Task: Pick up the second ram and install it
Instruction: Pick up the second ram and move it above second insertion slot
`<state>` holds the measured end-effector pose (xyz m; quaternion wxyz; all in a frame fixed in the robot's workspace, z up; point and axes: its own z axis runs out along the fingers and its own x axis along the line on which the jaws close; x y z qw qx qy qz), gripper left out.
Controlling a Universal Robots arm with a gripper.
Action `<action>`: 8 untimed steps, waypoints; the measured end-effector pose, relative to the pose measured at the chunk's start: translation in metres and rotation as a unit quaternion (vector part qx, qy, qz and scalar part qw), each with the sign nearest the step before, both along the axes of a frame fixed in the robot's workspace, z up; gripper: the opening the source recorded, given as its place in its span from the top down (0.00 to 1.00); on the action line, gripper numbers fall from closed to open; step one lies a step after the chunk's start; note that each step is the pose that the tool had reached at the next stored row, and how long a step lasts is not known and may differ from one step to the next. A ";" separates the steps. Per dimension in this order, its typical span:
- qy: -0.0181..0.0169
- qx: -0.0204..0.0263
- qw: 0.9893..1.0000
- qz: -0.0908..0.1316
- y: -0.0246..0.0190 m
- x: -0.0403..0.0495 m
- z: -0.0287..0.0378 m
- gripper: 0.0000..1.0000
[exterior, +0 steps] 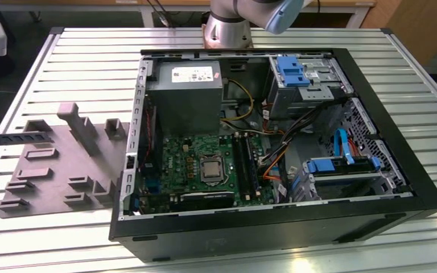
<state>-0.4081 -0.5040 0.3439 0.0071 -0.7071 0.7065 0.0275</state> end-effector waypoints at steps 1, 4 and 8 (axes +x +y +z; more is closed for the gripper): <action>0.000 0.000 1.000 0.000 0.0000 0.0000 0.0006 0.89; 0.000 0.000 1.000 0.000 0.0000 0.0000 0.0025 0.89; 0.000 0.000 1.000 0.000 0.0000 0.0000 0.0049 0.89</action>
